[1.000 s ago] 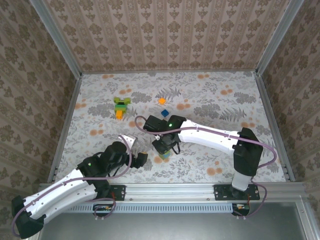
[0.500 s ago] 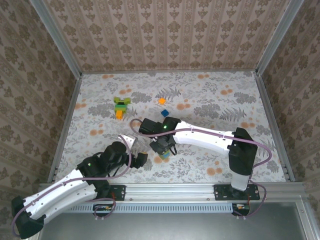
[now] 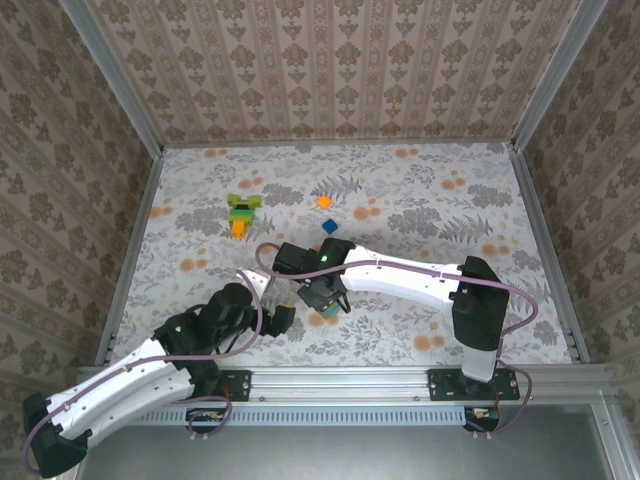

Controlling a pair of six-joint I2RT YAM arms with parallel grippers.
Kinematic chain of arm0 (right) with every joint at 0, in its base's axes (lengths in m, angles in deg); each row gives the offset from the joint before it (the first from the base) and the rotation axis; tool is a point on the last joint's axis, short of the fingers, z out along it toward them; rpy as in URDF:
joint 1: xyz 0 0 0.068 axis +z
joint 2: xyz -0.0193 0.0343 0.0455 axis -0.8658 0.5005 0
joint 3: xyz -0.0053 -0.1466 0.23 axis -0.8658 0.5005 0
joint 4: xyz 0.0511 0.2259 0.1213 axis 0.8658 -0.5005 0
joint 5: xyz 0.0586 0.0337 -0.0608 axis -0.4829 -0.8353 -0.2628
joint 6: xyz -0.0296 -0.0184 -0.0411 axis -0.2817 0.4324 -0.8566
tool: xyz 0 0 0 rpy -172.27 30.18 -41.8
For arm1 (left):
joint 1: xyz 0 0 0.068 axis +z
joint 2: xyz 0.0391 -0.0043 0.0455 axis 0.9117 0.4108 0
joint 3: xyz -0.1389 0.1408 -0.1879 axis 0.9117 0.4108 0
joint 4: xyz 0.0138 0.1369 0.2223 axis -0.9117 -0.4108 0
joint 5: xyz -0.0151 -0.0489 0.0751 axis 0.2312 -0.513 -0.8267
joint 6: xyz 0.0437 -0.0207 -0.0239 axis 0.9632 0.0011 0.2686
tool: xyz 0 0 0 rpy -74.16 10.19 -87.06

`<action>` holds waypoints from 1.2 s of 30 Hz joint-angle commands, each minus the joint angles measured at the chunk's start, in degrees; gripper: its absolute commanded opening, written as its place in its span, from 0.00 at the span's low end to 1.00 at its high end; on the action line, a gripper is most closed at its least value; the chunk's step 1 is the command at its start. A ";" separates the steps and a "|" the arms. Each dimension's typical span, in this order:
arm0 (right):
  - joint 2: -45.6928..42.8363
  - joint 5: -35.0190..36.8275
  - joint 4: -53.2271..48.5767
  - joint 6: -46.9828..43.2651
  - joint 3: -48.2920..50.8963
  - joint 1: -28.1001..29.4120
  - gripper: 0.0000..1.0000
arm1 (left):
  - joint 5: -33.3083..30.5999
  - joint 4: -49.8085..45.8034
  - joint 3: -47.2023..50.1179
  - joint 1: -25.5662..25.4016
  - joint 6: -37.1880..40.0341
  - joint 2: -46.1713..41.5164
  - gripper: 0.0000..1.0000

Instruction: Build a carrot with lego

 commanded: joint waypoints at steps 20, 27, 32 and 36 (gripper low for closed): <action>9.52 -10.55 1.10 0.04 13.38 0.94 0.26 | 0.25 0.56 0.59 -0.57 0.78 -0.55 0.99; 4.78 -8.09 -1.65 -2.76 9.29 0.86 0.26 | 0.25 0.56 0.44 -0.54 0.83 -0.20 0.99; 3.17 -6.74 -5.49 -10.37 5.54 0.84 0.30 | 0.20 0.45 0.53 -0.59 0.83 -0.53 0.99; 3.13 -6.24 -7.60 -17.36 3.54 0.84 0.32 | 0.09 0.43 0.43 -0.58 0.77 -0.61 0.99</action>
